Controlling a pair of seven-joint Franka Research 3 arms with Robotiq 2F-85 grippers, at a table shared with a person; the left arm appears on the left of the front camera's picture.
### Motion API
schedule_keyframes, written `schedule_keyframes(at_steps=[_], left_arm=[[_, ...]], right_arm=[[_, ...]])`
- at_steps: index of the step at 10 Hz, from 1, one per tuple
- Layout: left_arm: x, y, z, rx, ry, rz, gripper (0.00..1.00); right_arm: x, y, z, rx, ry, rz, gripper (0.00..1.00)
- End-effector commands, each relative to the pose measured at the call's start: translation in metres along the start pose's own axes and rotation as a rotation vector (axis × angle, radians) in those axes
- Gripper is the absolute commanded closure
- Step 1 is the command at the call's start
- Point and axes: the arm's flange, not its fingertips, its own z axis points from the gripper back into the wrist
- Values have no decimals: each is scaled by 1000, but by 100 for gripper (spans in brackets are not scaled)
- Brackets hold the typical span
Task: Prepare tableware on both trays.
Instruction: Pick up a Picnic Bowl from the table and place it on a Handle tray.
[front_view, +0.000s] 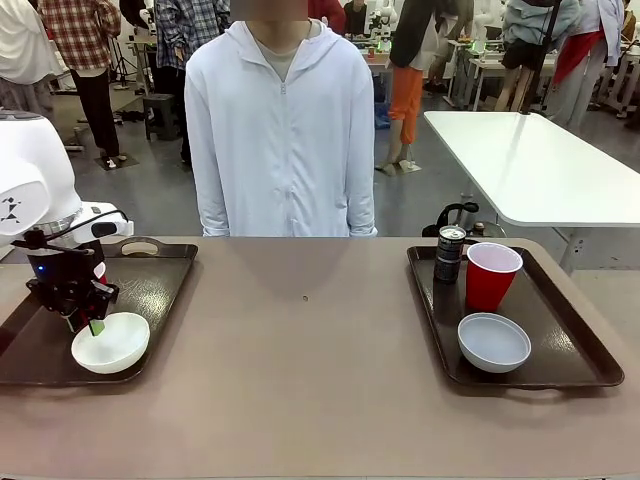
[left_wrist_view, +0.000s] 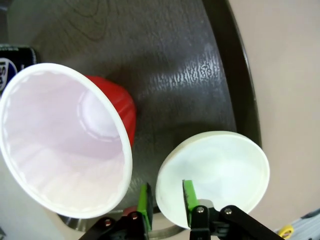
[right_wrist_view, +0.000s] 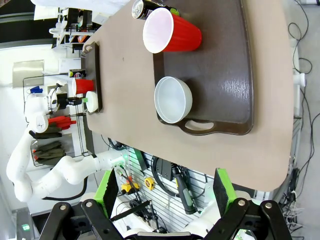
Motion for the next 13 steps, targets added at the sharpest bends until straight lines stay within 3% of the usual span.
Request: schedule_keyframes(at_steps=[1, 2, 3, 4, 7, 12, 13], left_arm=[[-1, -2, -3, 56, -17, 16, 43], [-2, -4, 1, 69, -25, 12, 27], [-3, -8, 5, 72, -34, 6, 23], [-6, -13, 14, 71, -55, -2, 7], [-18, -26, 56, -13, -183, -1, 0], [-39, -13, 112, -135, -258, -15, 0], [-25, -23, 100, -75, -233, 3, 0]], right_arm=[[0, 1, 0, 1, 1, 0, 1], [0, 1, 0, 1, 1, 0, 1], [0, 1, 0, 1, 1, 0, 1], [0, 1, 0, 1, 1, 0, 1], [0, 1, 0, 1, 1, 0, 1], [0, 1, 0, 1, 1, 0, 1], [0, 1, 0, 1, 1, 0, 1]])
